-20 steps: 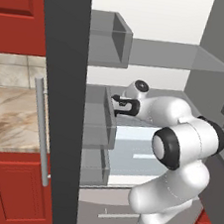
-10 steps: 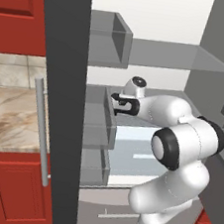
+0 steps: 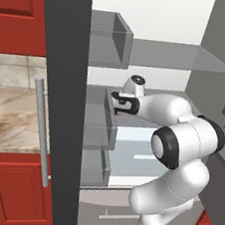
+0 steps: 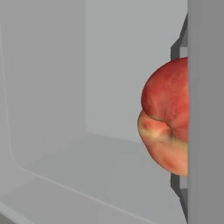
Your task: Retrieve the kiwi and peach from the fridge and place them into the bowl on the dining table.
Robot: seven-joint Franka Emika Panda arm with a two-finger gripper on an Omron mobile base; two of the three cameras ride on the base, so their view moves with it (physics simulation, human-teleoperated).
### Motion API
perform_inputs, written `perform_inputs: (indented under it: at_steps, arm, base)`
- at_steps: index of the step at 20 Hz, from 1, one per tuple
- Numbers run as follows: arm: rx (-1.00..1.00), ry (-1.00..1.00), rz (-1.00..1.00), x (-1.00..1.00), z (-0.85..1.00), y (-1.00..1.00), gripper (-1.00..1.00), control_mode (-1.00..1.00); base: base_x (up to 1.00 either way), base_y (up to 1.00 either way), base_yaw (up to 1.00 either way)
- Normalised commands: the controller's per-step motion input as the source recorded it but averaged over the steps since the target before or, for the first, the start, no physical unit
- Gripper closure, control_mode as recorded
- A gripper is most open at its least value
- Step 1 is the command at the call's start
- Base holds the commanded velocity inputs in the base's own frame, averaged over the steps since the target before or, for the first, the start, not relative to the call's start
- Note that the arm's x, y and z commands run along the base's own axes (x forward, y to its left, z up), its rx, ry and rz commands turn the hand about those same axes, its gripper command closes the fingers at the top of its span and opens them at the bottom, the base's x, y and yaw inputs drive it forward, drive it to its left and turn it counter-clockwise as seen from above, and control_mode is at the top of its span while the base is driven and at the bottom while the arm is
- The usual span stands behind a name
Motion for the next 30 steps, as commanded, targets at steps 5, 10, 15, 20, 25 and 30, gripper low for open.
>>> perform_inputs:
  at_steps: [5, 10, 15, 20, 25, 30]
  arm:
    - [0.0, -0.06, 0.0, -0.61, 0.06, -0.1, 1.0, -1.0]
    - [0.0, -0.27, 0.0, -0.97, 0.86, -0.33, 1.0, -1.0]
    - [0.0, -0.17, 0.0, -1.0, 0.93, -0.43, 1.0, -1.0]
    - [0.0, -0.1, 0.0, -1.0, 0.96, -0.45, 1.0, -1.0]
    - [0.0, 0.15, 0.0, -1.0, 0.63, -0.26, 1.0, -1.0]
    - [0.0, 0.07, 0.0, -1.0, 0.4, -0.05, 1.0, -1.0]
  base:
    - [0.0, 0.0, 0.0]
    - [0.0, 0.0, 0.0]
    - [0.0, 0.0, 0.0]
    - [0.0, 0.0, 0.0]
    - [0.0, 0.0, 0.0]
    - [0.0, 0.0, 0.0]
